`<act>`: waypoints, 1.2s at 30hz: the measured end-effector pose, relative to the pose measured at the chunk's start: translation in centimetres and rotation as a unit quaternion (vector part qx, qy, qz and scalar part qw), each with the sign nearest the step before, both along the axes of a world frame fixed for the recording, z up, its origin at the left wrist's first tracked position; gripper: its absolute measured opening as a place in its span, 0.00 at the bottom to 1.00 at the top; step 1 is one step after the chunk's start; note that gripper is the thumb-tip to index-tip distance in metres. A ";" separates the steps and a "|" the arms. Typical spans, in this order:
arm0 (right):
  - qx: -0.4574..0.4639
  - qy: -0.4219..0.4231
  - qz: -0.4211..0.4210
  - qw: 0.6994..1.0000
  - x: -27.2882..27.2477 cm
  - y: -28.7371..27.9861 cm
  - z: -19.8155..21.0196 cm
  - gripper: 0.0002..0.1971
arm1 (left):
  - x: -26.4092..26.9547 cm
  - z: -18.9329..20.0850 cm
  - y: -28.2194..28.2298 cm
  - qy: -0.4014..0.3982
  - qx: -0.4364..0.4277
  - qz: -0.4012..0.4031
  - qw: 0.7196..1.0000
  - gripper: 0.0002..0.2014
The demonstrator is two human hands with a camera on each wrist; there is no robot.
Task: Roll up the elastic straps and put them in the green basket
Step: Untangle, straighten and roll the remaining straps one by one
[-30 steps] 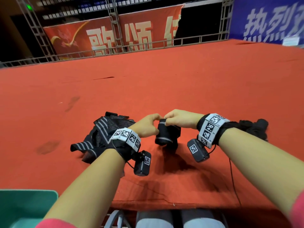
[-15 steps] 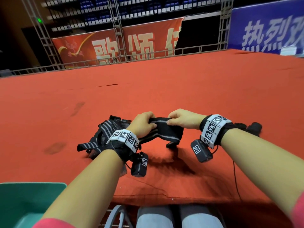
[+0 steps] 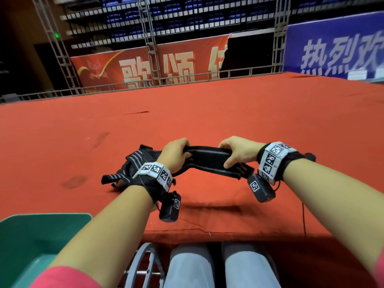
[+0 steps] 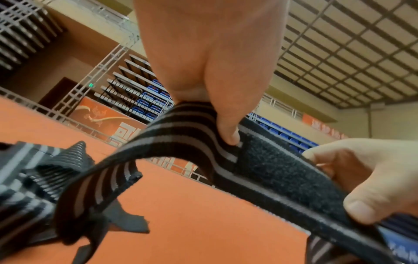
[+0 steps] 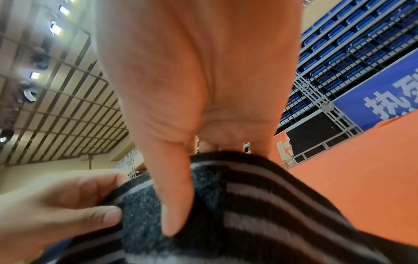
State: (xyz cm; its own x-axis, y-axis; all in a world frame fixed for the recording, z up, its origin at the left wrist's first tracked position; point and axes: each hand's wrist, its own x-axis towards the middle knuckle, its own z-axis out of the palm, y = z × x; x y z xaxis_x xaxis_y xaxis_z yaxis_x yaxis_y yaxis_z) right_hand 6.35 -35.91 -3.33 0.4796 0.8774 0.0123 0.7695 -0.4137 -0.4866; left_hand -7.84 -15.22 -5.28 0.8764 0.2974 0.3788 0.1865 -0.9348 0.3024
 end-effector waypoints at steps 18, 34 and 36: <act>-0.081 -0.171 -0.184 0.964 4.4 -9.6 -10.9 0.16 | -2.9 -10.9 1.9 0.141 0.113 0.147 0.972 0.08; -0.084 -0.177 -0.178 0.964 4.8 -12.4 -15.5 0.13 | -5.6 -13.6 1.6 0.287 0.125 0.192 0.930 0.14; -0.139 -0.131 -0.162 0.968 4.6 -12.5 -15.8 0.12 | -5.9 -14.1 1.5 0.324 0.117 0.177 0.922 0.14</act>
